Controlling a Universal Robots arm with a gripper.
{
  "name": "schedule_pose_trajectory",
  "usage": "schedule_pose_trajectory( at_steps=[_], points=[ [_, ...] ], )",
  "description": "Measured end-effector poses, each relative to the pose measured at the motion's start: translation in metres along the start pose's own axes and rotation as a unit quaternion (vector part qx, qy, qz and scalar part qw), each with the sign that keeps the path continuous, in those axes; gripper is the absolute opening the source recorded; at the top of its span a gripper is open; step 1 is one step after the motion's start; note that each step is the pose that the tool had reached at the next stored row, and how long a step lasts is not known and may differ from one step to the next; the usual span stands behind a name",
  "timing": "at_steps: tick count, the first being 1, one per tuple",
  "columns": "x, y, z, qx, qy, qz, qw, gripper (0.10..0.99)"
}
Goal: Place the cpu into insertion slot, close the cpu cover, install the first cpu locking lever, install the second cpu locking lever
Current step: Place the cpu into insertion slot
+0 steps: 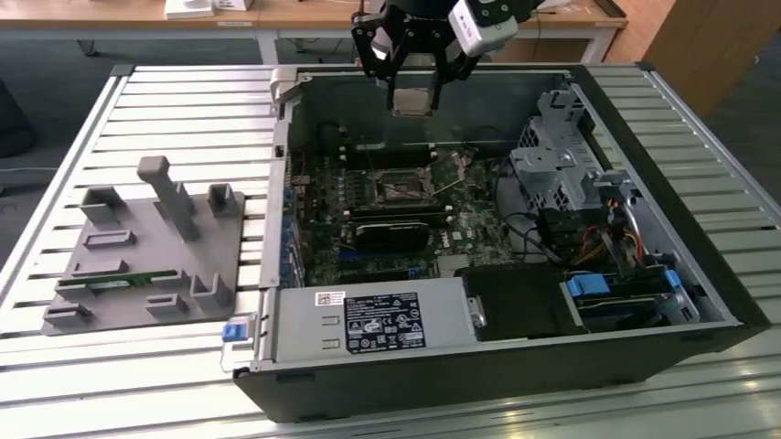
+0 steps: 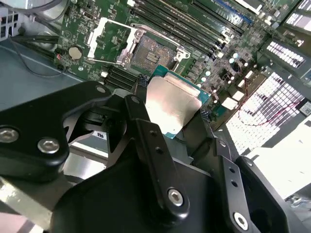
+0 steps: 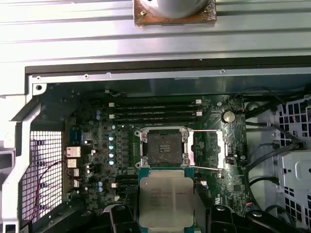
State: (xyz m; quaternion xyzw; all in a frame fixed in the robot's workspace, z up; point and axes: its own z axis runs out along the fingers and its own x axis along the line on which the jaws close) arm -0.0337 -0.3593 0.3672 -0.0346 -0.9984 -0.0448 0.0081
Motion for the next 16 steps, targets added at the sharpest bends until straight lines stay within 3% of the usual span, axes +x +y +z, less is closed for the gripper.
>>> schedule_pose_trajectory(
  at_steps=[8,16],
  points=[
    [0.0,-0.0001,0.0008,-0.0006,-0.0052,0.058,0.9983,0.541],
    [0.0,-0.0002,0.002,-0.0007,-0.0099,0.109,0.994,0.541]
  ],
)
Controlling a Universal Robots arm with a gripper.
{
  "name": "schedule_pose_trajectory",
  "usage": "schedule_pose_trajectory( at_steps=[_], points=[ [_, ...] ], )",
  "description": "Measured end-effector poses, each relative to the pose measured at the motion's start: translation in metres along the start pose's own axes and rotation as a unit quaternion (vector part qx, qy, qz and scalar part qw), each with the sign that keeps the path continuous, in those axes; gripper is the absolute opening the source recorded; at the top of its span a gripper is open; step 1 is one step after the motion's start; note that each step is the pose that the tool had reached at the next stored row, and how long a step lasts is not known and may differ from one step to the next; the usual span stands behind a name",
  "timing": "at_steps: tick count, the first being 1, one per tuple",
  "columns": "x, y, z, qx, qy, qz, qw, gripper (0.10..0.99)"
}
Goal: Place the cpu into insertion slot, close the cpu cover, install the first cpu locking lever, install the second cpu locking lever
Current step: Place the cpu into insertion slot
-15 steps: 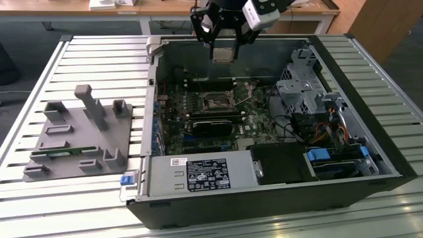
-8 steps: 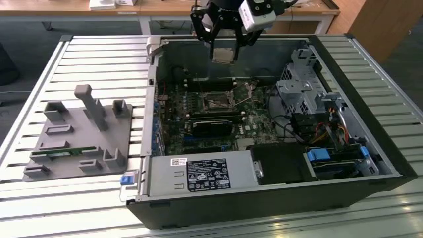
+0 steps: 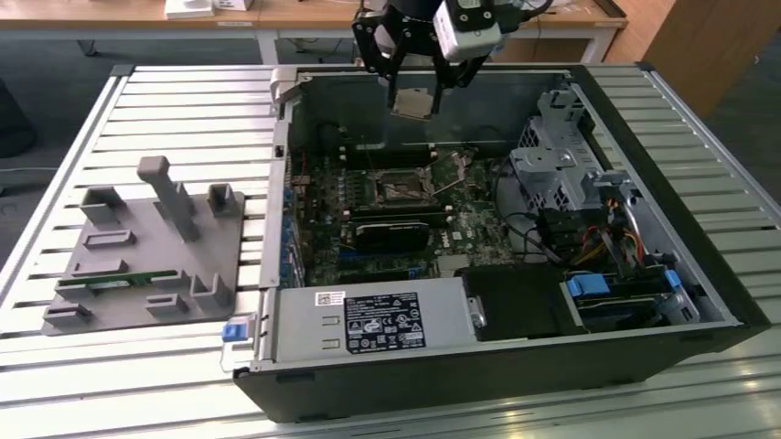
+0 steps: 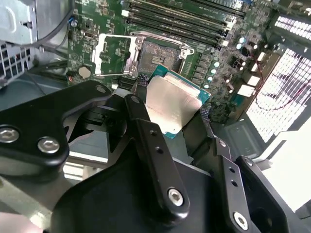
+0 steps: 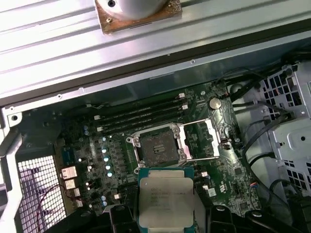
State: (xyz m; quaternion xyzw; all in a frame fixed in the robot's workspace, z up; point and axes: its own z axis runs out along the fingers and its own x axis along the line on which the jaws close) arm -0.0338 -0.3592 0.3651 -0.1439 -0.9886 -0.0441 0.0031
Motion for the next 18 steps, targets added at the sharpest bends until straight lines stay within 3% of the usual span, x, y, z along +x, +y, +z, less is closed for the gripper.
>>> schedule_pose_trajectory(
  at_steps=[8,13,18],
  points=[
    [0.0001,0.0001,0.0008,-0.0002,-0.0038,0.041,0.9991,0.541],
    [0.0002,0.0,0.0013,-0.0003,-0.0064,0.071,0.9975,0.541],
    [0.0002,-0.0001,0.0019,-0.0003,-0.0092,0.101,0.9948,0.541]
  ],
)
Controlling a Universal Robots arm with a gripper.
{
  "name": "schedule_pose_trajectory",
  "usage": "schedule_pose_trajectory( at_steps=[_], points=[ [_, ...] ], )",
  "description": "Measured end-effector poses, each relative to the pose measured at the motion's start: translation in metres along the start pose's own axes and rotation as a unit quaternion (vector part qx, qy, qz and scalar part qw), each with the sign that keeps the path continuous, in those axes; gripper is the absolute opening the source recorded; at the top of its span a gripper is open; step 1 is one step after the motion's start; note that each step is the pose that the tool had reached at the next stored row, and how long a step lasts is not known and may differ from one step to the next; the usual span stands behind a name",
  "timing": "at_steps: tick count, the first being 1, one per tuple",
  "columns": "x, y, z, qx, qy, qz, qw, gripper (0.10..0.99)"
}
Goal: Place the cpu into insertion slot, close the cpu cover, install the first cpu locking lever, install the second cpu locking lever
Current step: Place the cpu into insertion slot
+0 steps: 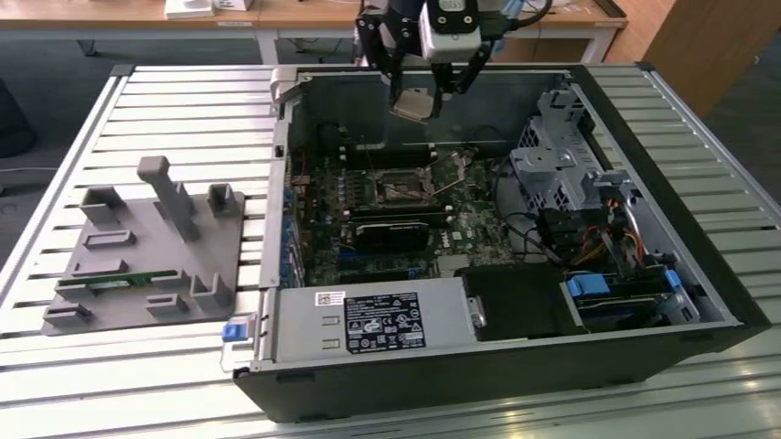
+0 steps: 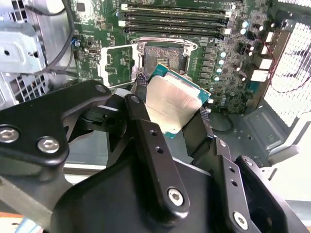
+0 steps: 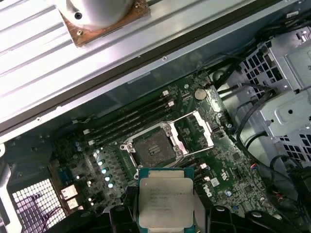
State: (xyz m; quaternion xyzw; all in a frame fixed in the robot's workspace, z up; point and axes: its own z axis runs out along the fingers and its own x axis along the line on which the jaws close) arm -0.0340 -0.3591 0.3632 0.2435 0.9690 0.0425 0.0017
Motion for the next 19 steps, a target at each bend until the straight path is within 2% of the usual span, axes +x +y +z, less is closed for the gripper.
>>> schedule_pose_trajectory(
  at_steps=[5,13,19],
  points=[
    [0.0002,-0.0002,0.0006,-0.0003,-0.0026,0.03,0.9995,0.541],
    [0.0015,-0.0008,0.0012,-0.001,-0.0055,0.065,0.9979,0.541],
    [0.0019,-0.0011,0.0015,-0.0015,-0.0081,0.096,0.9953,0.541]
  ],
)
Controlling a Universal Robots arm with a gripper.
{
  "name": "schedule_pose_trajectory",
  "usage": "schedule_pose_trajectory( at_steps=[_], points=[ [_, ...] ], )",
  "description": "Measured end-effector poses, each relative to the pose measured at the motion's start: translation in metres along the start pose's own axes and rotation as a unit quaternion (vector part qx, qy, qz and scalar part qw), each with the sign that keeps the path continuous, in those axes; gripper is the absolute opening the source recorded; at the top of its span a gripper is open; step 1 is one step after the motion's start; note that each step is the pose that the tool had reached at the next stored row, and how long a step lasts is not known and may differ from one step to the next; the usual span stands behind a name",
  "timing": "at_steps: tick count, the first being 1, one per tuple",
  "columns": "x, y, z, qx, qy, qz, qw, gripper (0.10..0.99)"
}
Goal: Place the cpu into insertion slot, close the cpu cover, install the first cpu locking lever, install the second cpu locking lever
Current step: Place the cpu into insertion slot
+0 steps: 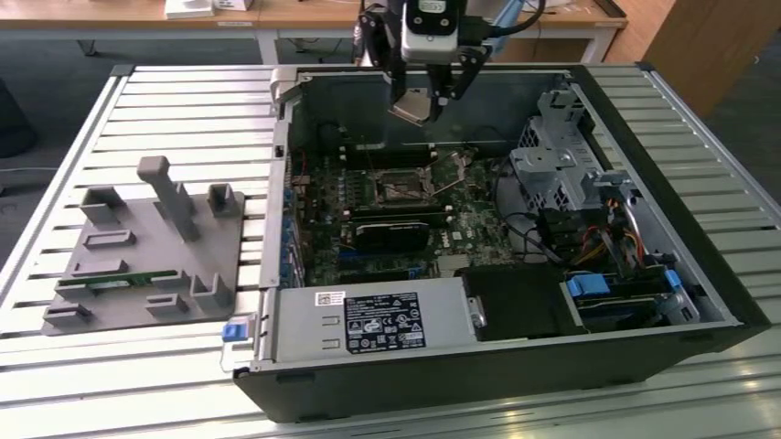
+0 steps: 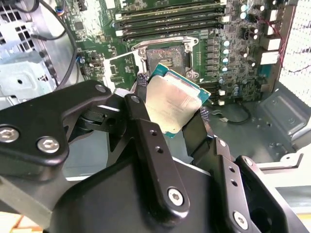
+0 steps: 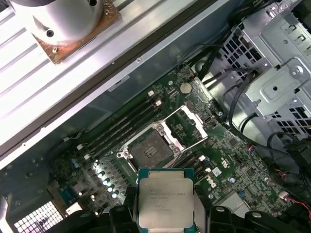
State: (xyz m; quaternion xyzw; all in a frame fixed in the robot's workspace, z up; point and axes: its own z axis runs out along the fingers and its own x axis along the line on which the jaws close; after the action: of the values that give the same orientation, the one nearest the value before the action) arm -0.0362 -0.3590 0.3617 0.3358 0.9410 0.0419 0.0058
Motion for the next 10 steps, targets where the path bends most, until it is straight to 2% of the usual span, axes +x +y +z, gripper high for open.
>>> schedule_pose_trajectory(
  at_steps=[5,10],
  points=[
    [0.0001,-0.0001,0.0004,-0.0003,-0.0028,0.031,0.9995,0.541],
    [0.0002,-0.0002,0.0009,-0.0007,-0.0054,0.062,0.9981,0.541]
  ],
)
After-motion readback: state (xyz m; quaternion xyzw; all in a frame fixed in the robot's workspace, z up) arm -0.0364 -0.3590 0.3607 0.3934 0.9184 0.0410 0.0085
